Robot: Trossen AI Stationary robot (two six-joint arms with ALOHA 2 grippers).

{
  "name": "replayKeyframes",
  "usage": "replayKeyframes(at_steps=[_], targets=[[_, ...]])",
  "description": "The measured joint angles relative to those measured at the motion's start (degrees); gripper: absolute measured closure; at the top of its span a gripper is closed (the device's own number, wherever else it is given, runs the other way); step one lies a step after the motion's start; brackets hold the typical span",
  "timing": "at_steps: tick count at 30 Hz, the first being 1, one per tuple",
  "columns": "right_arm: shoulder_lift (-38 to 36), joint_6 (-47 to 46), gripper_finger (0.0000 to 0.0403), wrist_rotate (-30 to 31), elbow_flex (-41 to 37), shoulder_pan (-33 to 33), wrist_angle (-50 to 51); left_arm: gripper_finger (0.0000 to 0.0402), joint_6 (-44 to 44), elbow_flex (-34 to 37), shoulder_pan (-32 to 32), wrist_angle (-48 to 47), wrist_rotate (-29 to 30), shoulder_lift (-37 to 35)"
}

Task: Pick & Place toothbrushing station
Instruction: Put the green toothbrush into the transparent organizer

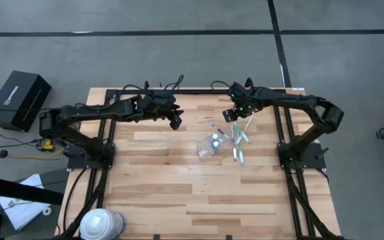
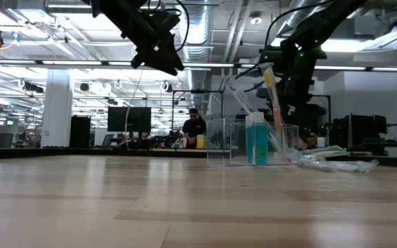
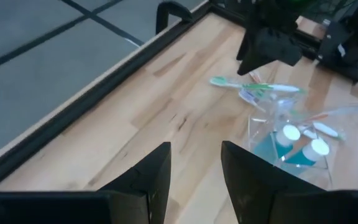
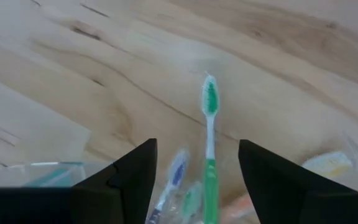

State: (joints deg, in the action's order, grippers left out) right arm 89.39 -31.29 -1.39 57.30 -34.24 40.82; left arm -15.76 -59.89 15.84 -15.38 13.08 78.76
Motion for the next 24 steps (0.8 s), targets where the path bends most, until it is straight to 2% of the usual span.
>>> replayKeyframes(at_steps=[10, 24], targets=[[1.21, -0.97, 0.0204, -1.85, -0.37, 0.78, -0.57, 0.0266, -1.19, 1.69, 0.0, 1.42, -0.02, 0.0], [10.42, -1.72, 0.0203, -4.74, -0.36, 2.62, -3.74, 0.0266, -1.13, 1.68, 0.0, 2.43, -1.46, 0.0]])
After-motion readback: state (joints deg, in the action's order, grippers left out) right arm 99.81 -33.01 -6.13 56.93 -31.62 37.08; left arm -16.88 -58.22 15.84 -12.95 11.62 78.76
